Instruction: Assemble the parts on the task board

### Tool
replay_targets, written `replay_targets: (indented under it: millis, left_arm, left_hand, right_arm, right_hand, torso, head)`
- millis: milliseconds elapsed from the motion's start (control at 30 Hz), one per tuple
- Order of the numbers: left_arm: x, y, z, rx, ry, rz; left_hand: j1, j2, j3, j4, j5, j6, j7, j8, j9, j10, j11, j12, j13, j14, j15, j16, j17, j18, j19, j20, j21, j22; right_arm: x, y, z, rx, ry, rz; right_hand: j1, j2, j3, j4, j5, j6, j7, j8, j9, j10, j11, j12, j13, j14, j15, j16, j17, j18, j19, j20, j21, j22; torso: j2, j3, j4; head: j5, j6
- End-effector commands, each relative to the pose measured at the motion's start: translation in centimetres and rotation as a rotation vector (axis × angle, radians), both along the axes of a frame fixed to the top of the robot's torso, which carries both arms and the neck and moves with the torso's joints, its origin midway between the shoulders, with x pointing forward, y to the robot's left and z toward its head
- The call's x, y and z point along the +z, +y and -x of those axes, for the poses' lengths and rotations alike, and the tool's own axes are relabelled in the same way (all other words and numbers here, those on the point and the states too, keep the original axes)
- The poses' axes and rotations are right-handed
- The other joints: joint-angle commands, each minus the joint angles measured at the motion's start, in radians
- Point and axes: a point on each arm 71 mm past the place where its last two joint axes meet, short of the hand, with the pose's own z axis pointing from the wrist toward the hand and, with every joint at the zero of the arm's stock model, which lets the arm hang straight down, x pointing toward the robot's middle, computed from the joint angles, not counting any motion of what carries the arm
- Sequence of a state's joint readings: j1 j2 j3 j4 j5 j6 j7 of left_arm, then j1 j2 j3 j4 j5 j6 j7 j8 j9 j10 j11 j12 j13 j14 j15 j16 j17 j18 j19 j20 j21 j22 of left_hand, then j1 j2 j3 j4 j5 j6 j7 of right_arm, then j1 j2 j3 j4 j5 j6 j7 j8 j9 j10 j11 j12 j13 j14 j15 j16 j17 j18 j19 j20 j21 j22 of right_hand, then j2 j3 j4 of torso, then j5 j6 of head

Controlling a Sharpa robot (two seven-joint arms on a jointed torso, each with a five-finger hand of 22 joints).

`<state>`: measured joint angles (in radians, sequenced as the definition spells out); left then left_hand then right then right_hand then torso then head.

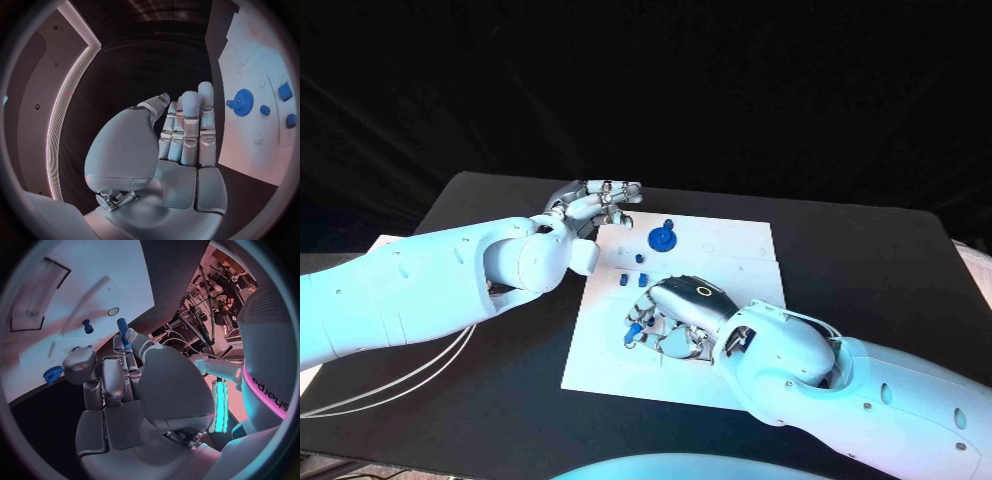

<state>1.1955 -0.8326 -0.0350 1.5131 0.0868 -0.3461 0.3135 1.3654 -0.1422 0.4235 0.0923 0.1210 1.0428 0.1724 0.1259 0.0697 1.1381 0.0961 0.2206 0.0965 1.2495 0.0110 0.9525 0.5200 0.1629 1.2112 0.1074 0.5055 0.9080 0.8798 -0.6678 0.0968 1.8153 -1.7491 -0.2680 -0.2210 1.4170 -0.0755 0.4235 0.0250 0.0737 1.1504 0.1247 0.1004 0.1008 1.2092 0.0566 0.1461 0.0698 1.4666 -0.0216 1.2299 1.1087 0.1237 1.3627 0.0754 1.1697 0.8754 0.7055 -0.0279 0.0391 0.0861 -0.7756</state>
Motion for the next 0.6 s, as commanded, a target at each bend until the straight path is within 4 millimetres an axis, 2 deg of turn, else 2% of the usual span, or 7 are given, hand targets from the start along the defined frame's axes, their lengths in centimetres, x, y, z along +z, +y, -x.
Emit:
replay_targets:
  millis: [33,600]
  left_arm:
    - [0.1,-0.3,0.1,-0.022,-0.008,0.009]
    - [0.1,-0.3,0.1,-0.022,-0.008,0.009]
  left_hand:
    - [0.004,0.007,-0.004,-0.001,-0.002,-0.009,0.0,0.007,-0.001,-0.008,0.001,0.004,0.001,-0.006,0.002,-0.002,-0.001,0.019,0.004,0.006,-0.004,-0.001]
    - [0.005,0.008,-0.005,-0.001,-0.002,-0.011,0.001,0.007,-0.001,-0.01,0.002,0.005,0.001,-0.007,0.002,-0.002,-0.002,0.019,0.004,0.006,-0.005,-0.002]
  right_arm:
    - [-0.4,0.2,0.1,0.025,-0.004,0.027]
    - [-1.5,0.2,-0.6,-0.011,-0.028,0.086]
  right_hand:
    - [-0.003,0.003,0.006,0.001,0.006,0.005,-0.001,0.003,0.001,0.003,0.001,-0.002,0.0,0.033,-0.006,0.003,-0.001,0.0,0.007,0.001,0.002,-0.001]
    - [-0.004,0.003,0.006,0.001,0.007,0.005,0.0,0.002,0.001,0.004,0.001,-0.003,0.0,0.033,-0.006,0.004,0.0,0.0,0.007,0.0,0.002,-0.002]
  torso:
    - [-0.001,0.0,0.0005]
    - [-0.001,-0.0005,0.0039]
  head:
    - [-0.001,-0.002]
    - [-0.002,-0.005]
